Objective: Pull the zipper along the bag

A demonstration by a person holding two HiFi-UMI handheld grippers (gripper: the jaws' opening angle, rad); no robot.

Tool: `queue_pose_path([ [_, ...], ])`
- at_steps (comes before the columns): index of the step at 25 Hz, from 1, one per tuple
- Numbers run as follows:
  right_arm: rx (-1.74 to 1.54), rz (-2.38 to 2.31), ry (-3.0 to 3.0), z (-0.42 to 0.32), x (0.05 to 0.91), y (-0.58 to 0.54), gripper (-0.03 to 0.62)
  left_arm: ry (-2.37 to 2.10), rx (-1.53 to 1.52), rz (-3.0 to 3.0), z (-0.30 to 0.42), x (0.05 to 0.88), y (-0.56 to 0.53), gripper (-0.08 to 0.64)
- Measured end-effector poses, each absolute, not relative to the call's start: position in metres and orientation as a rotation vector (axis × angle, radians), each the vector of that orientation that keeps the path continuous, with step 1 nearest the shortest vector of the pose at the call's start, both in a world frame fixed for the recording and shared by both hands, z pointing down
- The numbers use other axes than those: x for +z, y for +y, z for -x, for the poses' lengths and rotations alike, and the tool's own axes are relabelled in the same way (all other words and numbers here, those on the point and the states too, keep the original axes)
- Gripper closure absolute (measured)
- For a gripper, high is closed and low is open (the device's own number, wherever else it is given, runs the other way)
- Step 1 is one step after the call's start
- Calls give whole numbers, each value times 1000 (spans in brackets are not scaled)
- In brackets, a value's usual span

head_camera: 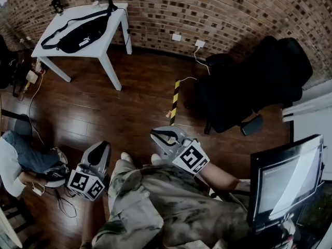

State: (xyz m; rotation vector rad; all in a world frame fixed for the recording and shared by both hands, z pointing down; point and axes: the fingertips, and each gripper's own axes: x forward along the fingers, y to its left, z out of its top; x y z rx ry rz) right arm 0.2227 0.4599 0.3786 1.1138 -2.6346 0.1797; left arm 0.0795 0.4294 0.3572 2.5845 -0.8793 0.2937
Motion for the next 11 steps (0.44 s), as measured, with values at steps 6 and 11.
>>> queue_pose_path([
  [6,231,-1131,-2609,-228,394,429,575,-900,307,-2550,-63,385,400,518],
  [11,262,-1138,-2558,-205,409,379,578,-889,260,-2541,-36,401,344,518],
])
